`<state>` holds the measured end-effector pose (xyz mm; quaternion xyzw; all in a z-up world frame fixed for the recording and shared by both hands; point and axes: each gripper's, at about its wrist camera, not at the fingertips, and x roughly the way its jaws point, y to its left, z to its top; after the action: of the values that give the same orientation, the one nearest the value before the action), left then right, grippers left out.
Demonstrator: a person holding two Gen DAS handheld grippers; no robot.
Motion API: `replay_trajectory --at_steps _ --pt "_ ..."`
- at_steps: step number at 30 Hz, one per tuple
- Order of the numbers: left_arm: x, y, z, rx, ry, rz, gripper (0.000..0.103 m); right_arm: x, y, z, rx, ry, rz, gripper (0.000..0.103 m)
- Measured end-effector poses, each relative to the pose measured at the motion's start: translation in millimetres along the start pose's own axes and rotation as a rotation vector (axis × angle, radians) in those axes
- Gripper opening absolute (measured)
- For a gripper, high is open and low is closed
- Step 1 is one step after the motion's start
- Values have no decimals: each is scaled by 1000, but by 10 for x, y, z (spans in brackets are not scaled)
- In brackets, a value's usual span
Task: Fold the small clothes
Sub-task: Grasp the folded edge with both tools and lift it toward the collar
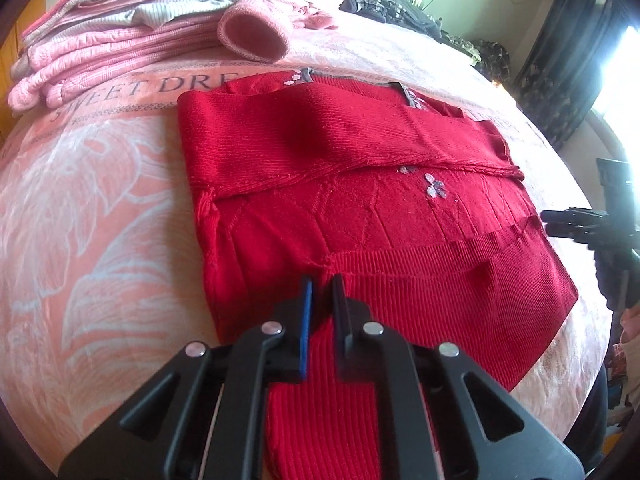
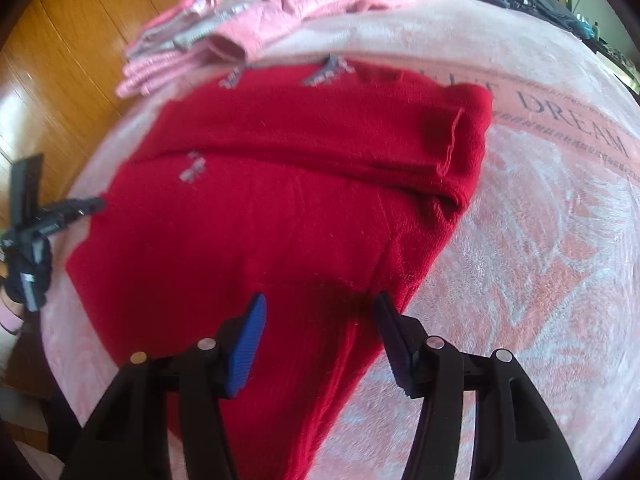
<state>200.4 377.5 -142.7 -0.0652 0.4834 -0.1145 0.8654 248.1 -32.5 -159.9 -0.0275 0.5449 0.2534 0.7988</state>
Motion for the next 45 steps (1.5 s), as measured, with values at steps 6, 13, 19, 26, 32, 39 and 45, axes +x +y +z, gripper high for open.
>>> replay_trajectory --at_steps 6,13,19,26,32,39,45 --pt "-13 21 -5 -16 -11 -4 7 -16 136 -86 -101 -15 -44 16" --pt "-196 -64 -73 -18 -47 -35 7 -269 217 -275 -154 -71 -91 4" --pt "-467 -67 -66 -61 -135 -71 7 -621 72 -337 -48 -158 27 4" --pt "-787 -144 329 -73 -248 -52 7 -1043 -62 18 32 -271 86 4" --pt "-814 -109 1010 -96 -334 -29 7 -1241 -126 652 56 -332 38 4" --pt "-374 100 1776 -142 -335 21 7 -1030 -318 1478 91 -326 -57 4" --pt "316 359 2083 -171 -255 103 7 -356 -648 1996 167 -226 -106 4"
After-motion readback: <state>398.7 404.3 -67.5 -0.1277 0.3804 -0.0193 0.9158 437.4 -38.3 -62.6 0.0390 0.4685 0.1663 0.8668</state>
